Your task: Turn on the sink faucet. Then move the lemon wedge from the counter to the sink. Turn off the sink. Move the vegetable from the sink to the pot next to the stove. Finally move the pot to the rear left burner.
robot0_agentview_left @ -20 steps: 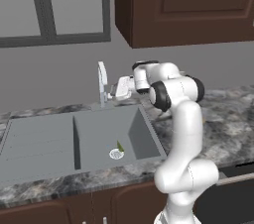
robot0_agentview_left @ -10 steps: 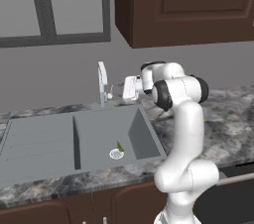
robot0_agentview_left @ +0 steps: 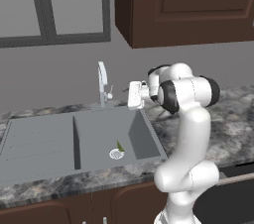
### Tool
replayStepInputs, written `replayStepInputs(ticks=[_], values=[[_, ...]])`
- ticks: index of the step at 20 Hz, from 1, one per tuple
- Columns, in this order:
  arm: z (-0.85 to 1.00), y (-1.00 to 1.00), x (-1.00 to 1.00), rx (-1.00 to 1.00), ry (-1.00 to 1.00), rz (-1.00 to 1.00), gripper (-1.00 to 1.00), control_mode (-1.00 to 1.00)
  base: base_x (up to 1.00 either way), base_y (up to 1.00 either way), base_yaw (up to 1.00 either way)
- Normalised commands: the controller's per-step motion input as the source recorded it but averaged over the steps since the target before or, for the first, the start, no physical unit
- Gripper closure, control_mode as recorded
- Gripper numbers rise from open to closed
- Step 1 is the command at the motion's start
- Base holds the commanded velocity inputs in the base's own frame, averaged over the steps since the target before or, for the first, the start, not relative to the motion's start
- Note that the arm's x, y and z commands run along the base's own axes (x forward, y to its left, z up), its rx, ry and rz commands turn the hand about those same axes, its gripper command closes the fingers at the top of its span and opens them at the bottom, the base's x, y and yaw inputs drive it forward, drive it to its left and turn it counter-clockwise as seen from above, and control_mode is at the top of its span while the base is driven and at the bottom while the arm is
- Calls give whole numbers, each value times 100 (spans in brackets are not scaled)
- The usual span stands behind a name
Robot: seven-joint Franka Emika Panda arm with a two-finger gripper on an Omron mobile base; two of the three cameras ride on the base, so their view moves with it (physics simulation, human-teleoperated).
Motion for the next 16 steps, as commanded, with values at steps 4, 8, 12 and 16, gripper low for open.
replayStepInputs(ticks=[4,8,12,16], values=[[14,0,-68,0,-2,-2,-100,-100,0,0,0],[17,0,-68,0,-3,-3,-100,-100,0,0,0],[23,0,-63,0,-1,-7,-100,-100,0,0,0],[34,0,-57,0,2,-10,-100,-100,0,0,0]])
